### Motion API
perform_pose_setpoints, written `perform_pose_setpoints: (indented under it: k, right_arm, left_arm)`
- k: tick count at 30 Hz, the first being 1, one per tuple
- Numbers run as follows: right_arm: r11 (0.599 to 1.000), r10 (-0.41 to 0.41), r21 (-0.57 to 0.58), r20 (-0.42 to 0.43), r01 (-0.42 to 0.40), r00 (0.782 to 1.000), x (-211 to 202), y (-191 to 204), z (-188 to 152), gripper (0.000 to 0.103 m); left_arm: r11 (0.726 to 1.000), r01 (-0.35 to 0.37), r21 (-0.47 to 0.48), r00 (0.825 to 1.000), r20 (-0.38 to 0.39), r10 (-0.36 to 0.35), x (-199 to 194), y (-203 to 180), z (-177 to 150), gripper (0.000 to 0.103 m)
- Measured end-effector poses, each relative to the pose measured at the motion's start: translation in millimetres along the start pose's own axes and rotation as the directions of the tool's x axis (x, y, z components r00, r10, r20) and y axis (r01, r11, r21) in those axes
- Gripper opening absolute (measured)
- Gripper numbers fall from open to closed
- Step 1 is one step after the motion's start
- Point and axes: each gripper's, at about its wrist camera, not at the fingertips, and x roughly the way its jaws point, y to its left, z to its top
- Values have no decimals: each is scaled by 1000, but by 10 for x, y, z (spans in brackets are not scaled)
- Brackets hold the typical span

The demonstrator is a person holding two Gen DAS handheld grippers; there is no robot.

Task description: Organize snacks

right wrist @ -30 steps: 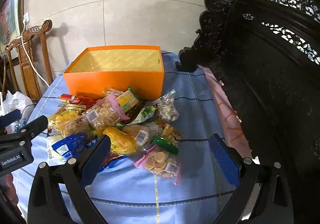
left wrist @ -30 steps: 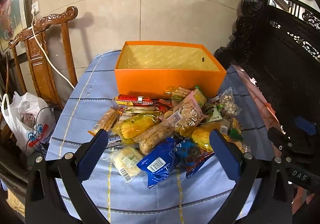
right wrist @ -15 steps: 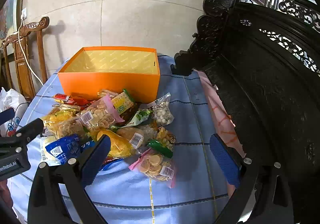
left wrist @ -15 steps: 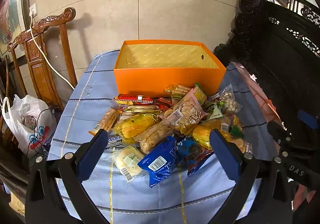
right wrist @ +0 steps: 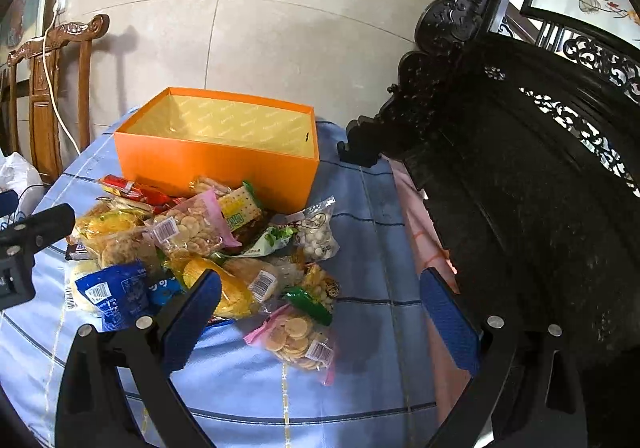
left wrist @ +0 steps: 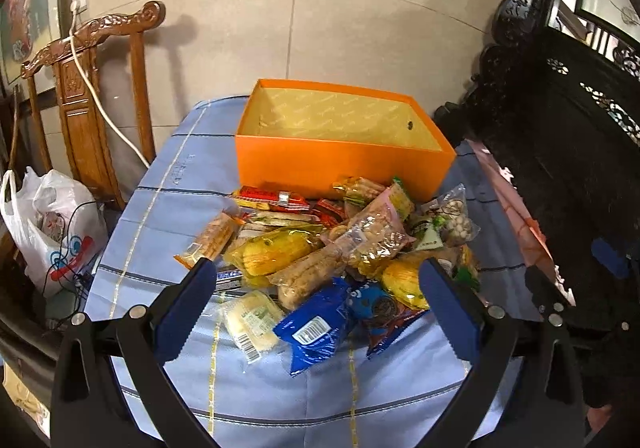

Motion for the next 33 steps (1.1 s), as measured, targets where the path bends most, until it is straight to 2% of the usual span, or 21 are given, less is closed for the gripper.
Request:
perform_pose_setpoints:
  k: [4, 8, 21, 33]
  right_arm:
    - [995, 76, 71, -30, -73, 997, 35, -43, 5, 100]
    - [996, 73, 62, -31, -71, 997, 33, -7, -3, 100]
    - [985, 99, 146, -40, -92, 994, 81, -139, -13, 100]
    - [979, 107, 183, -75, -92, 991, 271, -209, -28, 100]
  left_arm:
    - [1000, 5, -16, 1000, 3, -5, -1, 22, 4, 99]
    - [1000, 6, -7, 1000, 11, -6, -15, 9, 21, 99]
    - [1000, 10, 20, 1000, -4, -10, 40, -68, 19, 99]
    - [999, 11, 49, 999, -52, -8, 262, -122, 35, 99]
